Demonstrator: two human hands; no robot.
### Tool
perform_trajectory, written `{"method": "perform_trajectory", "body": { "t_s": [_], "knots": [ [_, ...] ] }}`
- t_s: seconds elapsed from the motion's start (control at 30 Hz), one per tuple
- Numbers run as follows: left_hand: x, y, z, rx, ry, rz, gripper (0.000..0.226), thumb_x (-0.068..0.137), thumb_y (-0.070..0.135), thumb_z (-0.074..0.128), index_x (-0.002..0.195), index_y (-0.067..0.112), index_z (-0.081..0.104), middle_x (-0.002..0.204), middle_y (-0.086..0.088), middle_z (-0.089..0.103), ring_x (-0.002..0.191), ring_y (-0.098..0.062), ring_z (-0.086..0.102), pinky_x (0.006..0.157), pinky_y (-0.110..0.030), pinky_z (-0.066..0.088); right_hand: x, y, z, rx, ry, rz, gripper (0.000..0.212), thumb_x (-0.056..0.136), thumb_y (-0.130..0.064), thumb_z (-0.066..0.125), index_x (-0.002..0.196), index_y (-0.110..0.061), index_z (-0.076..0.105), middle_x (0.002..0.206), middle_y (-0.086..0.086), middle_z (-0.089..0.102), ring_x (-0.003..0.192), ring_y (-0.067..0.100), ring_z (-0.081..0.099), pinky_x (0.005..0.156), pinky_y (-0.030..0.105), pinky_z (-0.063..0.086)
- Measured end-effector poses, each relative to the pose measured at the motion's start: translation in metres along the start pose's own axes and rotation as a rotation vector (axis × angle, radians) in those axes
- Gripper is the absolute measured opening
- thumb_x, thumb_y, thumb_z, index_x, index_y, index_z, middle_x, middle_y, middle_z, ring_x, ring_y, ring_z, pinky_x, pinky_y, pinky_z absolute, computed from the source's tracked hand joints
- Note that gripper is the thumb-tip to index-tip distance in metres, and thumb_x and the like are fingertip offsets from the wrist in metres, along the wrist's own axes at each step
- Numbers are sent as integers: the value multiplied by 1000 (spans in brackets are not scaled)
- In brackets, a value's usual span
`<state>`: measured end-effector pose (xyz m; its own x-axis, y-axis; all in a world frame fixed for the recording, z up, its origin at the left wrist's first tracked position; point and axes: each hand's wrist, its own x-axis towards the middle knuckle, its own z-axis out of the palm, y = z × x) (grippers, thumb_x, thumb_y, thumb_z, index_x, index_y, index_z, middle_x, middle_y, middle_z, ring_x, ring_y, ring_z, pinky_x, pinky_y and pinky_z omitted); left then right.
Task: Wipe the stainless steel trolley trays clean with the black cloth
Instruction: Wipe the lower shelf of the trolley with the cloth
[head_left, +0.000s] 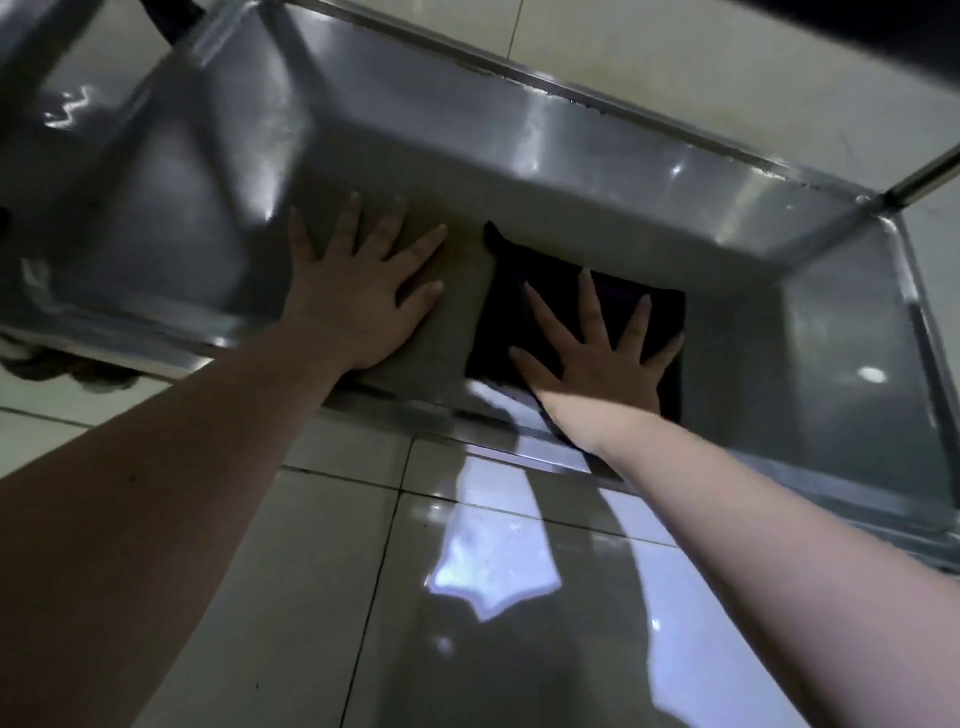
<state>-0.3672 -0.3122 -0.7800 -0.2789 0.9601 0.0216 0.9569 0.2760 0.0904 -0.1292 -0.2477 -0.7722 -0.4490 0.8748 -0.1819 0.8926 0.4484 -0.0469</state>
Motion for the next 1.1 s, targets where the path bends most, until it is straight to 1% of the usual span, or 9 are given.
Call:
{"method": "perform_trajectory", "body": {
  "t_s": [0.13,0.33,0.47,0.57,0.67,0.77,0.87,0.97,1.1],
  "knots": [
    [-1,-1,-1,-11,6,1,59,93,67,12,150,53,7,165,8,3,150,-31,0,112,-70,1,88,-2,-17,29,-10,90,64,81,-85,13,140,-67,-7,163,-14,-14,144,49,-16,103,76,-11],
    [1,-1,-1,-16,-14,2,60,91,70,6,149,56,1,165,9,1,151,-29,-4,112,-69,-2,154,7,-41,111,-97,167,70,78,-89,15,142,-66,-2,163,-16,-11,144,48,-16,103,75,-12],
    [2,-1,-2,-23,-31,-12,61,90,70,7,149,56,0,165,9,0,151,-28,-4,111,-70,-3,119,9,-37,72,-95,94,70,81,-86,20,145,-62,3,163,-16,-6,146,44,-12,108,72,-9],
    [2,1,0,-17,-15,-11,61,90,70,7,149,55,2,165,10,0,151,-29,-2,111,-71,-2,57,13,-24,42,-88,-18,65,82,-85,18,141,-67,-4,162,-18,-9,146,45,-12,110,70,-9],
    [1,1,2,-16,5,-8,62,89,71,5,149,54,3,165,9,1,151,-30,-1,111,-71,-1,-18,10,-8,-8,-77,-144,66,75,-87,8,136,-71,-13,161,-21,-13,145,44,-15,109,67,-12],
    [-4,1,2,-18,21,-11,63,89,70,5,150,53,4,165,8,3,151,-31,0,111,-71,-2,-38,13,-5,4,-89,-164,63,75,-86,5,132,-74,-17,159,-23,-17,144,43,-20,107,66,-17],
    [-9,3,1,-6,19,-11,63,90,69,6,150,52,5,165,8,3,150,-31,1,111,-71,0,2,8,-7,19,-47,-101,64,71,-88,5,129,-76,-18,160,-23,-16,145,45,-18,105,68,-19],
    [-9,3,-1,-24,9,-16,61,91,69,7,150,54,5,165,9,2,151,-29,0,112,-70,0,88,4,-17,31,-17,19,62,79,-85,12,136,-71,-11,162,-19,-11,145,47,-14,105,72,-13],
    [-7,0,0,-35,3,-11,62,90,71,6,150,55,2,165,10,0,151,-28,-2,112,-69,-2,174,6,-48,121,-168,107,72,76,-89,13,142,-66,-5,162,-15,-17,143,47,-22,104,76,-10]
  ]
}}
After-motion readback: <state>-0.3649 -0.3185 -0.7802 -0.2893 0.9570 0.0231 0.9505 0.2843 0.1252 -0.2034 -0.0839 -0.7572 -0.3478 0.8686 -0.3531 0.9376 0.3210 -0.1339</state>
